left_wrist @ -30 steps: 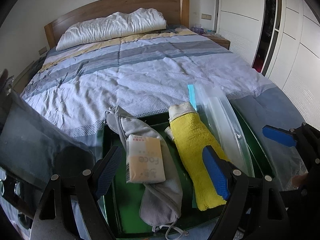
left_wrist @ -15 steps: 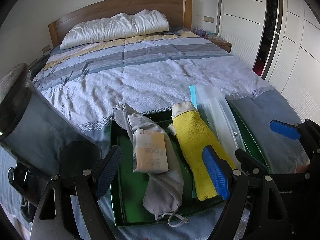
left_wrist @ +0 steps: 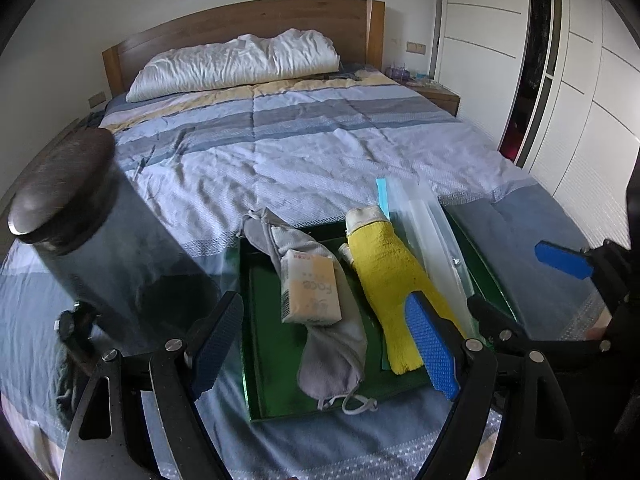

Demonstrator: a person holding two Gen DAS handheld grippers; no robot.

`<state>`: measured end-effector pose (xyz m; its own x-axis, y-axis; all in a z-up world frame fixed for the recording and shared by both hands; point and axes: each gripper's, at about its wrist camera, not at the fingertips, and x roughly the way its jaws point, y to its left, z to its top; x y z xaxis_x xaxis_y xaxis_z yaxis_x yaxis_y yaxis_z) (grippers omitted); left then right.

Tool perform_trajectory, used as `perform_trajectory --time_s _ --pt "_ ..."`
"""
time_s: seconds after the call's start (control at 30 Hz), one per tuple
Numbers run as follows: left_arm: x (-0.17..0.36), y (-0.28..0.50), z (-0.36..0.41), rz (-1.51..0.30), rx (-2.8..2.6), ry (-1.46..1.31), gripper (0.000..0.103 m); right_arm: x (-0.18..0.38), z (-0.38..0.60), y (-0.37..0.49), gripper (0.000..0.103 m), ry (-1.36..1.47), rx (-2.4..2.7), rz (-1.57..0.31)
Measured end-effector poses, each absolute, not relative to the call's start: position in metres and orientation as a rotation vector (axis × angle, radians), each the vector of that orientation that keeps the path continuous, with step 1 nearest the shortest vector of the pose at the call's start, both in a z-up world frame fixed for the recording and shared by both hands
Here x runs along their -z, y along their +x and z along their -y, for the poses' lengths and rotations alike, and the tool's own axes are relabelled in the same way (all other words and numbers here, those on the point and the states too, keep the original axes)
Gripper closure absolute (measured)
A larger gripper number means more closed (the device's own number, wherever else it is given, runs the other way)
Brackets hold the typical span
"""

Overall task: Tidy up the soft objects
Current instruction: 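Raise both tools and move them toward the white wipe and grey fleece towel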

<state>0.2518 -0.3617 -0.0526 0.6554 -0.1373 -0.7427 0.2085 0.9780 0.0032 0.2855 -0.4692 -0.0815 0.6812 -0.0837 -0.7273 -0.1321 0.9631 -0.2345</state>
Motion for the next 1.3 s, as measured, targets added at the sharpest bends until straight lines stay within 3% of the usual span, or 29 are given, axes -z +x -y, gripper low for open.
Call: perform_trajectory --time_s 0.3,0.6,0.97,1.1,1.3 --pt "0.035 0.205 0.327 -0.819 0.226 0.104 0.024 0.064 0.453 0.24 0.027 -0.26 -0.031 -0.814" --pt "0.068 0.125 0.243 -0.911 0.197 0.109 0.024 0.063 0.414 0.148 0.027 -0.218 -0.086 -0.812" --pt "0.092 0.078 0.056 -0.959 -0.086 0.024 0.024 0.061 0.289 0.099 0.027 -0.225 -0.295 -0.805" --pt "0.104 0.074 -0.024 -0.98 -0.217 -0.024 0.024 0.067 0.233 0.109 0.026 -0.225 -0.34 -0.814" --pt "0.125 0.076 -0.087 -1.004 -0.287 -0.056 0.024 0.078 0.167 0.153 0.026 -0.17 -0.354 -0.847"
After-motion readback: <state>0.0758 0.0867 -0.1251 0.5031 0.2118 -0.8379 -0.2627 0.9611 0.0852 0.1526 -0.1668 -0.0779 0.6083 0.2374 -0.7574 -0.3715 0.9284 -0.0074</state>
